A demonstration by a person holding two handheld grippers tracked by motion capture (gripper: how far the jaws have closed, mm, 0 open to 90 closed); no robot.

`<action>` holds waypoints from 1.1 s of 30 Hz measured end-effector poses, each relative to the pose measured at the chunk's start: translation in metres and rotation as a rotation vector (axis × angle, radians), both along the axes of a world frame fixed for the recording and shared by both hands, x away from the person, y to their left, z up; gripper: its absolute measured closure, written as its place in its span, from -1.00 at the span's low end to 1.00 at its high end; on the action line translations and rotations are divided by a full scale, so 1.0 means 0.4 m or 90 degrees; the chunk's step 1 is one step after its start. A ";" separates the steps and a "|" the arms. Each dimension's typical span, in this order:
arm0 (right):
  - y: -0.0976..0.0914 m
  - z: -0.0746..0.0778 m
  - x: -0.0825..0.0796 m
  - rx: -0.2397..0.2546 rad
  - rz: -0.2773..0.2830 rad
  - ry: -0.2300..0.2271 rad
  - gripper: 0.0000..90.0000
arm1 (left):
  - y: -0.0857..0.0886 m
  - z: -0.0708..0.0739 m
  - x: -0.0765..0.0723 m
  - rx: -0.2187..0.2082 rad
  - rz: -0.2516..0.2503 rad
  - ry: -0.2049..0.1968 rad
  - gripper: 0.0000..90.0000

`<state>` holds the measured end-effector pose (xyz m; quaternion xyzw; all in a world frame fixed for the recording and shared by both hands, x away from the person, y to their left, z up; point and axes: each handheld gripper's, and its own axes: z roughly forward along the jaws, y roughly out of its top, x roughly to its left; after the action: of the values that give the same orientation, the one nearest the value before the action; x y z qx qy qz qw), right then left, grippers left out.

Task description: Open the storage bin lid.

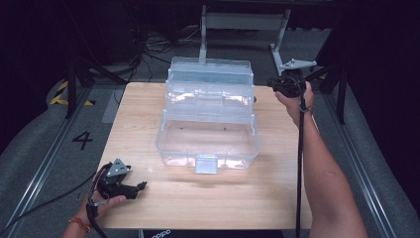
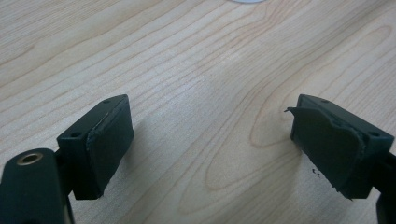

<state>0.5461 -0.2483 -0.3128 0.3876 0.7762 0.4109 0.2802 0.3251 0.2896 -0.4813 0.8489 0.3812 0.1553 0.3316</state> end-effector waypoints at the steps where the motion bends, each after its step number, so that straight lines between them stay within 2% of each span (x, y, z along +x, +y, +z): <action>1: -0.002 -0.003 -0.005 -0.006 0.001 0.002 0.70 | 0.000 0.000 0.000 0.000 0.000 0.000 -0.70; 5: -0.009 -0.007 -0.030 -0.009 0.020 0.016 0.51 | 0.000 0.000 0.000 -0.002 0.000 0.001 -0.70; 8: -0.009 -0.008 -0.052 -0.022 0.030 0.005 0.36 | 0.000 0.000 0.000 -0.002 0.001 0.001 -0.70; 11: -0.012 -0.008 -0.076 -0.015 0.031 0.015 0.20 | -0.001 -0.001 -0.001 -0.004 0.001 0.003 -0.70; 13: -0.018 -0.010 -0.094 -0.015 0.033 0.008 0.14 | -0.001 -0.001 -0.001 -0.004 0.001 0.003 -0.70; 16: -0.030 -0.014 -0.115 -0.019 0.034 0.028 -0.06 | -0.001 -0.001 -0.001 -0.004 0.001 0.003 -0.70; 19: -0.042 -0.023 -0.134 -0.021 0.032 0.014 -0.06 | 0.000 0.000 0.000 -0.002 0.001 0.001 -0.70; 21: -0.050 -0.038 -0.145 -0.038 0.033 0.023 -0.13 | 0.000 0.000 0.000 -0.002 0.001 0.001 -0.70; 25: -0.062 -0.076 -0.177 -0.057 0.033 0.032 -0.15 | 0.000 0.000 0.000 -0.001 0.000 0.001 -0.70; 33: -0.095 -0.147 -0.243 -0.082 0.039 0.058 -0.19 | 0.000 0.000 0.000 -0.001 0.001 0.000 -0.70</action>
<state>0.4489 -0.2863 -0.3716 0.3630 0.8244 0.3502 0.2567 0.3250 0.2896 -0.4814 0.8484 0.3820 0.1553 0.3318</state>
